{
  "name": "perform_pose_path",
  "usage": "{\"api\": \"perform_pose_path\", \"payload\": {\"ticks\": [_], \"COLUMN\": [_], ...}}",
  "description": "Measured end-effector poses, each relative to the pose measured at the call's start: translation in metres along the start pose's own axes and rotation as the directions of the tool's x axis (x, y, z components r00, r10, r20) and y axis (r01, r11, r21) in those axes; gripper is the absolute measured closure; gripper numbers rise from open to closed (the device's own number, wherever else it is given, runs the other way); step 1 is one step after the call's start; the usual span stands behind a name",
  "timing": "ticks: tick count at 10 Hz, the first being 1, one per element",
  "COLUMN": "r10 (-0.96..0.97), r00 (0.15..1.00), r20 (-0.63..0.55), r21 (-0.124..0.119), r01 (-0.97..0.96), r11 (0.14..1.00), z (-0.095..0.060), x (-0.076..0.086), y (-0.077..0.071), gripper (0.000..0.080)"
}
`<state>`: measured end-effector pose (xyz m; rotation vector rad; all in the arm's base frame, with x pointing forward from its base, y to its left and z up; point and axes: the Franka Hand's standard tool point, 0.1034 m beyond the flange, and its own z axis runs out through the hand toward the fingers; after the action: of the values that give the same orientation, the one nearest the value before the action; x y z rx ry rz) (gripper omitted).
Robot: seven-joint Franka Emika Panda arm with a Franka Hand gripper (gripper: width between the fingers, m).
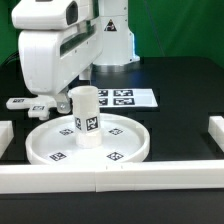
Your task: Assemble round table
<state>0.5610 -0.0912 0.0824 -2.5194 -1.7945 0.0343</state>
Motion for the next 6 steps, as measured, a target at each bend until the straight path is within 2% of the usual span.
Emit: {"api": "perform_pose_path", "payload": {"ticks": [6], "r10": [0.015], "r00": [1.000], "r20": [-0.004], "r21": [0.003], "r01": [-0.015], "r11": [1.000], "z": [0.002], "x": [0.013], "y": [-0.003], "gripper": [0.0151]}}
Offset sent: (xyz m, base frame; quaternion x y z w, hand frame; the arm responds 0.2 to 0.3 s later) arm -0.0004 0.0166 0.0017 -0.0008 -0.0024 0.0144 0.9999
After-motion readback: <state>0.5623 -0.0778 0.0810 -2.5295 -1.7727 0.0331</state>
